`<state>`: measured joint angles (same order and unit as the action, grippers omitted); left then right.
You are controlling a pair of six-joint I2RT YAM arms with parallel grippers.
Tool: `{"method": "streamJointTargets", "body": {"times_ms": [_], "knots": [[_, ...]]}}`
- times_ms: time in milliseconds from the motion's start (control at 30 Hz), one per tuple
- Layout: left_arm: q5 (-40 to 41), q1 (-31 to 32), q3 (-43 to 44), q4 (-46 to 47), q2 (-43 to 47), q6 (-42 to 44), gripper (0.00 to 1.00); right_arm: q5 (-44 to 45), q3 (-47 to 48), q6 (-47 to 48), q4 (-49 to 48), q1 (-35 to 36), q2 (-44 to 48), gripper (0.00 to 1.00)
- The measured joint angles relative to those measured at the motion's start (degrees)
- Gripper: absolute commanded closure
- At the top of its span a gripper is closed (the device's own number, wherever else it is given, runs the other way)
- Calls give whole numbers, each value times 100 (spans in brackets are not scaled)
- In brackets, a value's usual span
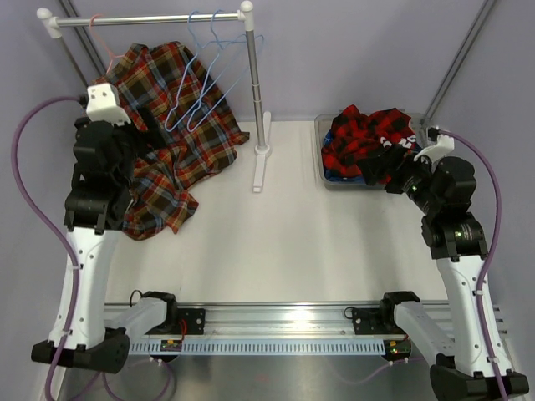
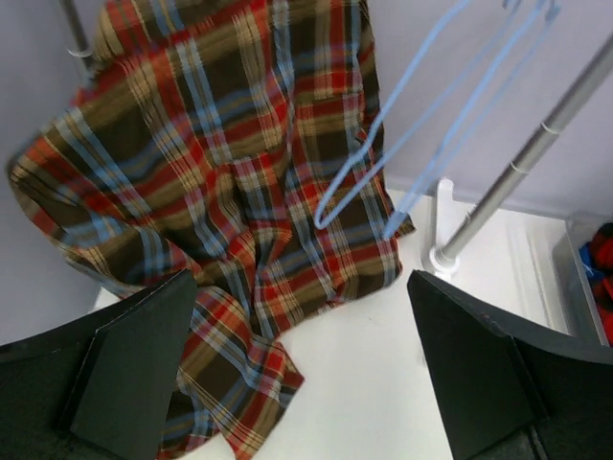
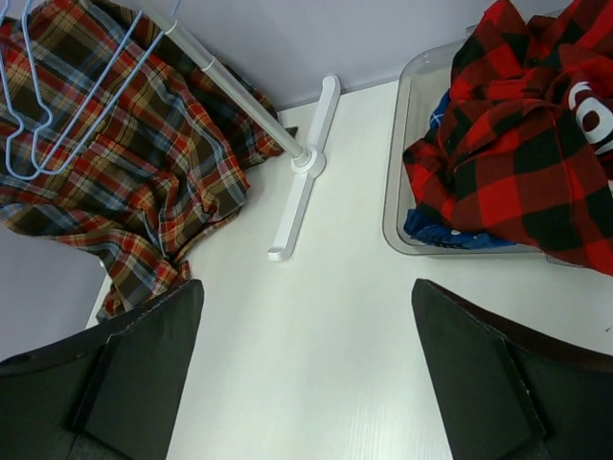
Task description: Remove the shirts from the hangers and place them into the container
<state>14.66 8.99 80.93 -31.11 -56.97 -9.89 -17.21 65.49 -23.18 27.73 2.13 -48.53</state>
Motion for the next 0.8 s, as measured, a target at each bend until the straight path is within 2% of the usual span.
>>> {"method": "streamJointTargets", "body": {"times_ms": [200,300,567,800], "knots": [[-33,-1130,1425,-46,-1239,356,1,-9,-212,7,-149,920,114,1],[-236,-1687,1808,153,-1827,568,1,-22,-267,7,-188,1226,170,1],[-1624,-2837,1547,1040,-2688,970,1,-90,-461,13,-249,1915,501,1],[-2756,-3694,1377,1541,-3200,1104,1,-81,-625,74,-229,2192,719,1]]}}
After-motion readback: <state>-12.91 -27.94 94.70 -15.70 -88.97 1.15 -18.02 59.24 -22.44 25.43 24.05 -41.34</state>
